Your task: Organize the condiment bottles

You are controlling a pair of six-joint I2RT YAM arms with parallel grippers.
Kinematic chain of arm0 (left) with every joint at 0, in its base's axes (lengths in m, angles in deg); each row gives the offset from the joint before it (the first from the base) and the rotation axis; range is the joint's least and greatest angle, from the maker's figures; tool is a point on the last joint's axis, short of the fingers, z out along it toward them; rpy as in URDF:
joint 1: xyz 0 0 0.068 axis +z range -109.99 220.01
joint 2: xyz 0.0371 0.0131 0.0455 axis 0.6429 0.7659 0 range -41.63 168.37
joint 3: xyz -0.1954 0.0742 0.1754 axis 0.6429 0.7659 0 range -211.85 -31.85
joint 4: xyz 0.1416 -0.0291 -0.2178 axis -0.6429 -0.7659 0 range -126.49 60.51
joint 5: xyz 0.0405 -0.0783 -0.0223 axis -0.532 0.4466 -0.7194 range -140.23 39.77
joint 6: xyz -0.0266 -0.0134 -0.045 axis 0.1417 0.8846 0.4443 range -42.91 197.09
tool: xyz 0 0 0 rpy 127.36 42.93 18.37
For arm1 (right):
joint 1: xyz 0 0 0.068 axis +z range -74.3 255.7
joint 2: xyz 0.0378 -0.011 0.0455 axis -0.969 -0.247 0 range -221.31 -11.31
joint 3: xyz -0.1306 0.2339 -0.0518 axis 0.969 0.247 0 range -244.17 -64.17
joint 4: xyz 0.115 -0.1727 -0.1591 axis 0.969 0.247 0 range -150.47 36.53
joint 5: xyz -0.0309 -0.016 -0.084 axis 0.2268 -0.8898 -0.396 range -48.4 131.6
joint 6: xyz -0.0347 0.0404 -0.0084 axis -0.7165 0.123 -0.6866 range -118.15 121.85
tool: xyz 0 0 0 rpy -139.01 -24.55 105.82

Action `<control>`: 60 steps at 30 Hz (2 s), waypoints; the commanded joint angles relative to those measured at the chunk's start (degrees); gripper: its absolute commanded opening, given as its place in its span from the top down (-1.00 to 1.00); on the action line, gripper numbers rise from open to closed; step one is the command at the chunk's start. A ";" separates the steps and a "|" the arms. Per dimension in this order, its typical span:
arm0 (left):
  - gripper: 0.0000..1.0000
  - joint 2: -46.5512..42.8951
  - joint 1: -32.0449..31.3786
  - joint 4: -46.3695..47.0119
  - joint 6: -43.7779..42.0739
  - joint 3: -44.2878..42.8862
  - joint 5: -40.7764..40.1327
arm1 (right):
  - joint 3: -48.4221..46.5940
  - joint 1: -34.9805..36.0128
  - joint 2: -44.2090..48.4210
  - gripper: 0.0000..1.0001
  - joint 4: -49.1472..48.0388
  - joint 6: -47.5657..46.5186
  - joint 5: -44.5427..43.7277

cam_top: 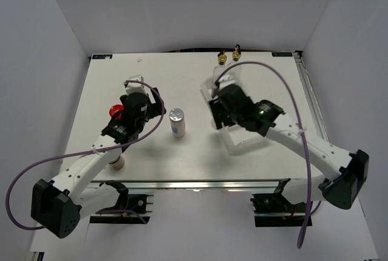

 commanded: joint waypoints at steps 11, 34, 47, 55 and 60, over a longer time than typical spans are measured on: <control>-0.96 -0.50 -0.06 5.06 -1.17 2.90 13.06 | -3.69 -21.67 -0.89 0.56 -14.38 -1.95 -2.68; -0.96 4.24 -8.14 4.01 -5.12 1.85 14.91 | 1.41 -31.78 -12.77 -0.79 -22.13 -4.07 4.71; -0.96 10.92 -9.90 3.13 -4.77 -2.10 9.90 | 3.51 -31.78 -0.12 -0.79 -21.69 -3.98 9.36; -0.54 13.65 -10.25 3.83 -3.98 -3.51 10.08 | 12.73 -31.69 16.30 -0.79 -26.26 2.60 4.27; -0.07 15.23 -10.51 2.34 -4.33 -5.53 9.20 | 19.40 -31.78 22.82 -0.79 -26.69 5.07 3.04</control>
